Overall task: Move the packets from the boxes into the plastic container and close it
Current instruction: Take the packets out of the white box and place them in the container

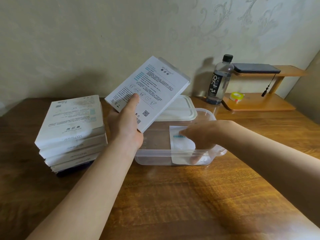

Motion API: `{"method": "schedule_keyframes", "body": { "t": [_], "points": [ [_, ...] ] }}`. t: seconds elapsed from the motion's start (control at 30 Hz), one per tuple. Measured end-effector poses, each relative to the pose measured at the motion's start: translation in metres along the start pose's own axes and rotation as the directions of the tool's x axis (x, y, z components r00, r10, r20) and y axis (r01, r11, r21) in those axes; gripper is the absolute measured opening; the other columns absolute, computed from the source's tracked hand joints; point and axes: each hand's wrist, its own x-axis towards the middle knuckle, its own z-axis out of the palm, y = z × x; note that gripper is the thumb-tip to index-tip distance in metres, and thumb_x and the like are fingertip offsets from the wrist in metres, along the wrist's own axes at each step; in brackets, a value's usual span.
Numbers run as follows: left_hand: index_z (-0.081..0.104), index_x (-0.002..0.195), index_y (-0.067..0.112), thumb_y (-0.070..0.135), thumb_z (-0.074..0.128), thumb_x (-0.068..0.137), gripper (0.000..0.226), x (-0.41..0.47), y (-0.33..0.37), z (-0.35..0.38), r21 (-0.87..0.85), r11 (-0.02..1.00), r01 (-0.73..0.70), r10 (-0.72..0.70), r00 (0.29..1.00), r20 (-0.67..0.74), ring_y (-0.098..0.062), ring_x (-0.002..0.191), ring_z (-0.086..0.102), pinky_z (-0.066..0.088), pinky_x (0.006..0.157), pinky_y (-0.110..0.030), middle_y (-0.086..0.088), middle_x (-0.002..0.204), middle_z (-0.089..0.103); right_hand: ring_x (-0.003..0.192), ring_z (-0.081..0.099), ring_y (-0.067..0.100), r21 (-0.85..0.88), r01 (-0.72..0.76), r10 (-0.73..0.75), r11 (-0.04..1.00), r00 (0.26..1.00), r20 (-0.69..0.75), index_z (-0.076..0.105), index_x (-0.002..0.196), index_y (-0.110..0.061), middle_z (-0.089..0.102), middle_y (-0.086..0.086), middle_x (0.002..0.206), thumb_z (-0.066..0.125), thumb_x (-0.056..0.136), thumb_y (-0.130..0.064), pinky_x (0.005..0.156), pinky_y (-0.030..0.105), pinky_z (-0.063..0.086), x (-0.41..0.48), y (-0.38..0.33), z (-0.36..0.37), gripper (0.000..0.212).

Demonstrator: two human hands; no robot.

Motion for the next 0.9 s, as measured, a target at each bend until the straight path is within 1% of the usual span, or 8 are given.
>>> {"method": "schedule_keyframes", "body": {
  "t": [0.1, 0.23, 0.47, 0.57, 0.7, 0.77, 0.83, 0.9],
  "points": [
    [0.066, 0.118, 0.022, 0.020, 0.078, 0.089, 0.031, 0.000, 0.000, 0.000, 0.010, 1.000, -0.008, 0.008, 1.000, -0.005, -0.015, 0.081, 0.077, 0.064, 0.066, -0.037, 0.003, 0.100, 0.079, 0.104, 0.060, 0.023, -0.021, -0.004, 0.004, 1.000, 1.000, -0.001, 0.043, 0.147, -0.025, 0.064, 0.001, 0.122, 0.080, 0.076, -0.054, 0.096, 0.040, 0.053, 0.001, 0.000, 0.002, 0.085],
    [0.065, 0.119, 0.023, 0.022, 0.078, 0.089, 0.032, 0.000, 0.000, 0.000, 0.019, 1.000, -0.013, 0.013, 1.000, -0.001, -0.013, 0.078, 0.077, 0.064, 0.065, -0.035, 0.005, 0.099, 0.079, 0.105, 0.060, 0.022, -0.035, -0.003, 0.003, 0.999, 1.000, 0.001, 0.040, 0.150, -0.024, 0.063, 0.001, 0.123, 0.077, 0.082, -0.045, 0.096, 0.037, 0.052, 0.003, -0.001, 0.003, 0.080],
    [0.066, 0.112, 0.025, 0.020, 0.078, 0.089, 0.026, 0.002, -0.002, 0.000, 0.001, 1.000, -0.025, 0.025, 1.000, 0.009, -0.016, 0.083, 0.078, 0.065, 0.073, -0.041, 0.005, 0.096, 0.080, 0.124, 0.055, 0.025, 0.088, 0.024, -0.023, 0.996, 1.000, -0.012, 0.036, 0.151, -0.022, 0.056, 0.001, 0.141, 0.073, 0.075, -0.067, 0.105, 0.040, 0.048, 0.003, -0.012, -0.010, 0.096],
    [0.066, 0.107, 0.026, 0.020, 0.078, 0.089, 0.022, 0.002, -0.002, 0.000, 0.010, 1.000, -0.027, 0.027, 0.999, 0.017, -0.014, 0.080, 0.078, 0.065, 0.075, -0.043, 0.006, 0.093, 0.080, 0.124, 0.056, 0.025, 0.059, 0.037, -0.036, 0.998, 0.999, -0.007, 0.037, 0.150, -0.023, 0.057, 0.000, 0.140, 0.073, 0.074, -0.068, 0.105, 0.041, 0.049, 0.004, -0.017, -0.006, 0.095],
    [0.065, 0.102, 0.028, 0.020, 0.077, 0.090, 0.018, 0.003, -0.003, -0.001, 0.013, 0.999, -0.032, 0.031, 0.999, 0.024, -0.013, 0.077, 0.077, 0.065, 0.068, -0.037, 0.006, 0.092, 0.079, 0.123, 0.056, 0.027, 0.042, 0.019, -0.019, 0.999, 1.000, -0.013, 0.038, 0.150, -0.022, 0.058, 0.001, 0.139, 0.073, 0.076, -0.065, 0.105, 0.042, 0.048, 0.003, -0.020, -0.006, 0.093],
    [0.066, 0.102, 0.028, 0.021, 0.077, 0.090, 0.018, 0.003, -0.004, -0.002, 0.007, 1.000, -0.029, 0.029, 0.999, 0.023, -0.013, 0.078, 0.077, 0.065, 0.069, -0.038, 0.005, 0.093, 0.079, 0.128, 0.053, 0.026, 0.081, -0.007, 0.007, 0.997, 1.000, -0.007, 0.037, 0.151, -0.023, 0.055, 0.001, 0.143, 0.073, 0.077, -0.065, 0.108, 0.043, 0.045, -0.003, -0.021, -0.009, 0.092],
    [0.067, 0.105, 0.027, 0.022, 0.078, 0.089, 0.020, 0.004, -0.004, -0.003, -0.001, 1.000, -0.021, 0.021, 0.999, 0.029, -0.015, 0.080, 0.078, 0.064, 0.073, -0.042, 0.005, 0.093, 0.080, 0.123, 0.057, 0.022, 0.184, -0.064, 0.076, 0.981, 0.995, -0.057, 0.049, 0.144, -0.022, 0.059, 0.000, 0.138, 0.071, 0.083, -0.058, 0.105, 0.040, 0.047, -0.014, -0.014, -0.019, 0.075],
    [0.068, 0.107, 0.029, 0.025, 0.079, 0.088, 0.022, 0.005, -0.003, -0.004, -0.003, 1.000, -0.021, 0.021, 0.999, 0.040, -0.016, 0.082, 0.078, 0.063, 0.076, -0.045, 0.006, 0.093, 0.080, 0.089, 0.071, 0.015, 0.389, -0.105, 0.212, 0.915, 0.947, -0.242, 0.069, 0.112, -0.015, 0.074, 0.002, 0.104, 0.069, 0.091, -0.042, 0.079, 0.028, 0.057, -0.033, 0.002, -0.039, 0.034]
  ]
}}
